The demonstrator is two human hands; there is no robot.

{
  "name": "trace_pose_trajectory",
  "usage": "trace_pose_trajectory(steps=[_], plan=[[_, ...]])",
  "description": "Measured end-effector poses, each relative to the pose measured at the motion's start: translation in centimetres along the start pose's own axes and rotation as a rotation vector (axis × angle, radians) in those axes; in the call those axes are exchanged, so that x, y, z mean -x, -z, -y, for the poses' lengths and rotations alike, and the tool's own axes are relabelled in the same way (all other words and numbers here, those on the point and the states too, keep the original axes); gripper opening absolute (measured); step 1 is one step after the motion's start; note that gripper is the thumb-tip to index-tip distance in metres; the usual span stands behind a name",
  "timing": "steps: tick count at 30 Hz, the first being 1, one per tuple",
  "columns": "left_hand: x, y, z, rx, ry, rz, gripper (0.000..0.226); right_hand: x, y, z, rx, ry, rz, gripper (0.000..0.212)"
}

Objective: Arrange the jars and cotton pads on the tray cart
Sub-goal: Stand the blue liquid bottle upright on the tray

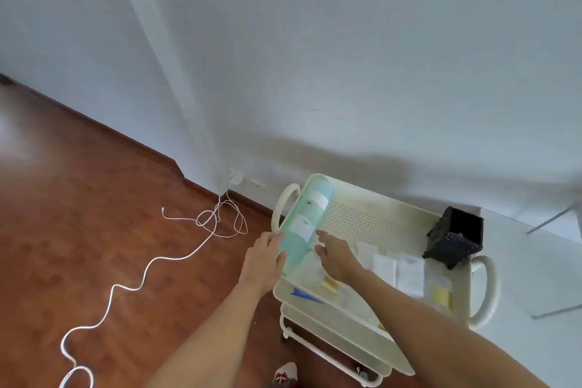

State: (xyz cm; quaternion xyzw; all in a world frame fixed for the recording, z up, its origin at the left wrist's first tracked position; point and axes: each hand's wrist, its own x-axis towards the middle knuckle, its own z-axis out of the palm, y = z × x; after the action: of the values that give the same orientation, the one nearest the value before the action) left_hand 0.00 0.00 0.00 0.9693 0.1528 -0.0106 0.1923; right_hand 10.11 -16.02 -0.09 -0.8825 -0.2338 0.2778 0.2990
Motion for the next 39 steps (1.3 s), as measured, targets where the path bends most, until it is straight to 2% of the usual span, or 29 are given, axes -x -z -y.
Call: trace_pose_trajectory(steps=[6,13,19,22,26,30,35,39], plan=[[0.5,-1.2,0.5,0.062,0.126,0.101,0.050,-0.8,-2.1,1.0,-0.156,-0.070,0.062,0.049],[-1.1,-2.2,-0.2,0.113,0.204,0.211,0.076,-2.1,-2.7,1.7,-0.391,-0.187,0.072,0.065],[-1.5,-2.3,-0.4,0.124,0.196,0.224,0.079,-2.2,-1.8,1.9,-0.621,-0.236,0.060,0.073],[-1.6,-1.2,-0.3,0.171,0.158,0.198,0.075,-1.7,-1.0,1.6,-0.564,-0.184,0.040,0.075],[-2.7,2.0,-0.9,0.108,0.129,0.195,0.070,-1.3,-0.3,1.7,-0.321,-0.049,-0.020,0.076],[-5.2,6.2,-2.7,0.034,0.078,0.191,0.066,-1.5,0.3,2.6,-0.125,0.079,-0.207,0.091],[-8.7,10.5,-5.1,0.040,-0.046,0.085,0.052,-2.9,2.7,4.2,-0.106,0.139,-0.435,0.085],[-11.0,11.5,-6.1,0.146,-0.098,-0.068,0.049,-3.7,5.4,4.7,-0.157,0.138,-0.484,0.079]])
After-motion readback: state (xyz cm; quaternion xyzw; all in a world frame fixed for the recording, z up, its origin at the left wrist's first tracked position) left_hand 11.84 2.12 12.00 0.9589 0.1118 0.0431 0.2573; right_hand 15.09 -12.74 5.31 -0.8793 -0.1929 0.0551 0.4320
